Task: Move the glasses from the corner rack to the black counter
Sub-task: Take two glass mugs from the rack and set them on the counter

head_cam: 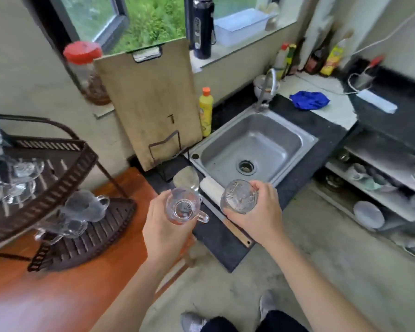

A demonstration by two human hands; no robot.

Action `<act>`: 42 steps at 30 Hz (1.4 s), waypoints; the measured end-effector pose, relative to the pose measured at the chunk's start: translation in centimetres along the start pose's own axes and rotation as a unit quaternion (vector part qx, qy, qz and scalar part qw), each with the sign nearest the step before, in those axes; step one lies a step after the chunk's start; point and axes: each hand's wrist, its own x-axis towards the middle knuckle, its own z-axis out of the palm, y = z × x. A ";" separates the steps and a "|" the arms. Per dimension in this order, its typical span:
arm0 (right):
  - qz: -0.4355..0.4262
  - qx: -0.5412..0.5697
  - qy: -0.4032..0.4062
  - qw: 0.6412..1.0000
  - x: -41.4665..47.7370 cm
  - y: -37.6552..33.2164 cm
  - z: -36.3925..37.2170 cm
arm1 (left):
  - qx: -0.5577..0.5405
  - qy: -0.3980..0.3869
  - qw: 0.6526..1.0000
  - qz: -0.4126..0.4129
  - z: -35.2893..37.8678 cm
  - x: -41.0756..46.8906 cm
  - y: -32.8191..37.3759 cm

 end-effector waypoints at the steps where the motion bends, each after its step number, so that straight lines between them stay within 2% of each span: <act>1: 0.006 0.004 0.027 1.000 -0.1 1.6 -2.1 | -0.008 -0.019 1.000 0.018 1.8 -0.4 1.7; 8: 0.065 0.017 0.169 0.983 -1.6 14.9 -18.5 | -0.050 -0.144 0.982 0.115 16.1 -5.8 14.9; 13: 0.110 0.027 0.228 0.967 -3.1 24.4 -31.5 | -0.094 -0.202 0.966 0.128 27.2 -11.7 25.7; 22: 0.182 -0.023 0.364 0.913 -7.5 38.0 -48.4 | -0.130 -0.329 0.904 0.240 43.7 -22.0 40.2; 30: 0.272 -0.063 0.421 0.863 -11.0 51.2 -59.4 | -0.115 -0.429 0.851 0.279 61.1 -30.2 48.6; 35: 0.328 -0.087 0.437 0.833 -9.6 61.4 -67.1 | -0.135 -0.476 0.827 0.265 73.9 -35.4 54.2; 39: 0.345 -0.104 0.430 0.828 -8.0 67.4 -74.7 | -0.128 -0.508 0.806 0.274 81.5 -38.6 60.6; 42: 0.353 -0.109 0.459 0.808 -6.9 71.0 -79.9 | -0.121 -0.525 0.789 0.295 86.1 -40.2 66.1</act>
